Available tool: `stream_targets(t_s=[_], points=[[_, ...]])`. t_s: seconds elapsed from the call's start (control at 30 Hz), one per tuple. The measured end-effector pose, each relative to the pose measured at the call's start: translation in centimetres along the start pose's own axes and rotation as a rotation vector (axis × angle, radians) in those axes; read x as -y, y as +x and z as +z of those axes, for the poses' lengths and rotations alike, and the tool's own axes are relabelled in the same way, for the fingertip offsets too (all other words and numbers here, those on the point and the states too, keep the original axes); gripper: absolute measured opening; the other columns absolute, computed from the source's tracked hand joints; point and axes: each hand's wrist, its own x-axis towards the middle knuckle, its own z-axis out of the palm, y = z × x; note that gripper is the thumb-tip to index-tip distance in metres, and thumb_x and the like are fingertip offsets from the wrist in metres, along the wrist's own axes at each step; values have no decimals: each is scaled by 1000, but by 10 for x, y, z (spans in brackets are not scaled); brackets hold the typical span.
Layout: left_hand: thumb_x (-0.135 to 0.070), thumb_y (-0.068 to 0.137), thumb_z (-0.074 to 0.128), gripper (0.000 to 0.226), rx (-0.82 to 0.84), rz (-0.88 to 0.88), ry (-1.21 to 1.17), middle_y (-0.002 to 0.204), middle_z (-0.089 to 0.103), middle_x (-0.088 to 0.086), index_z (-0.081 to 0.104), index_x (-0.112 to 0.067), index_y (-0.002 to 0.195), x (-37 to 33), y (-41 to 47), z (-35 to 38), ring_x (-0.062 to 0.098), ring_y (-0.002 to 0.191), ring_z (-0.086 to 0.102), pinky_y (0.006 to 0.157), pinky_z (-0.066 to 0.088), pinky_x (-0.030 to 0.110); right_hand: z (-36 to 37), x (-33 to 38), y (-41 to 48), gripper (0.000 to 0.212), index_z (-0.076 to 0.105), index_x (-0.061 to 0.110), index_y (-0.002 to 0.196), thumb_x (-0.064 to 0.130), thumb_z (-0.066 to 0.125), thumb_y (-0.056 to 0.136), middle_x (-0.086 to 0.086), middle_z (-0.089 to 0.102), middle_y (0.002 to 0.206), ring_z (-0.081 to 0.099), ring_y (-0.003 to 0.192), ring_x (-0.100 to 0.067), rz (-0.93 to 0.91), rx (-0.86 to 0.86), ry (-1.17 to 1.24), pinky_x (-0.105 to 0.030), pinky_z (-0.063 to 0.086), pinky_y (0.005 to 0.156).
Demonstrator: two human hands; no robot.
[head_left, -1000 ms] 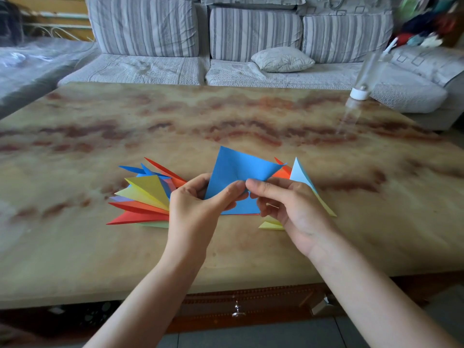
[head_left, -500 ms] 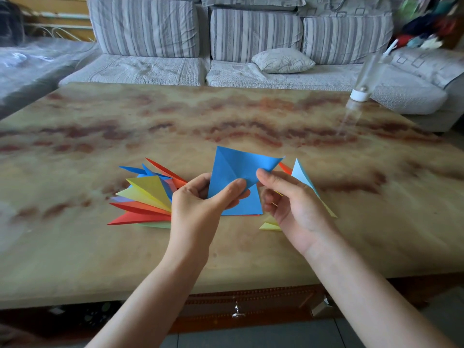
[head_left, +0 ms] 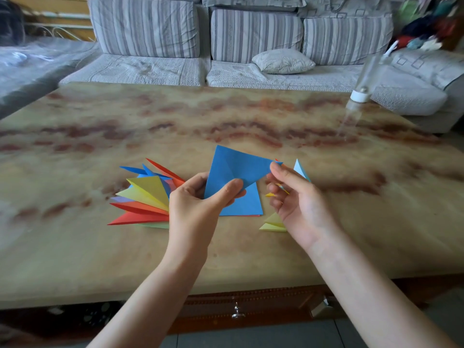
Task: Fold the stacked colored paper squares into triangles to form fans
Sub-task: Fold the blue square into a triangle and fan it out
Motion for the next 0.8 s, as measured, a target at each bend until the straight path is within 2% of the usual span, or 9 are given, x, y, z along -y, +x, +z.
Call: stream_targets(t_s=[0.1,0.27,0.4,0.53,0.63,0.73,0.8], points=[[-9,77,74,9,-29,-8,-12,71,74,1,70,-11,84,0,4,-8,11,73,71,68,54,17,-5,7,6,2,64,14,83,14,65,82,6,64,65,52,50,-4,-21,-67,52,-15,37,40],[-8,77,73,10,-26,-17,-41,73,74,2,69,-10,87,-2,5,-13,12,75,72,68,54,16,-8,5,4,4,65,15,86,18,65,84,5,65,72,55,52,-5,-27,-59,13,-16,41,45],[-9,77,74,12,-13,-10,-34,74,74,2,70,-9,87,-1,3,-11,13,76,72,72,56,19,-3,5,-4,22,69,20,78,41,68,72,2,68,79,58,57,-8,-7,78,-150,-18,43,47],[-11,77,74,11,18,-2,-3,73,74,3,70,-11,86,-1,0,-9,12,74,70,71,55,19,4,1,-9,34,70,19,76,49,71,59,2,70,79,58,61,-10,-54,105,-349,-22,41,51],[-11,77,74,10,40,8,39,73,74,2,70,-12,85,1,-2,-6,13,74,70,70,56,21,7,-5,-11,30,70,16,69,42,75,58,-1,69,74,56,59,-11,-105,88,-421,-23,41,51],[-9,76,74,9,48,15,39,72,74,3,69,-13,83,2,-5,-3,11,72,71,66,54,18,7,-10,-13,22,71,6,75,27,77,68,-6,66,72,53,56,-11,-131,75,-423,-23,41,51],[-9,75,75,9,48,20,38,72,74,2,69,-14,82,2,-6,-1,11,72,71,66,54,18,7,-11,-12,13,71,5,74,17,75,73,-2,65,64,52,54,-9,-140,47,-412,-22,42,51]])
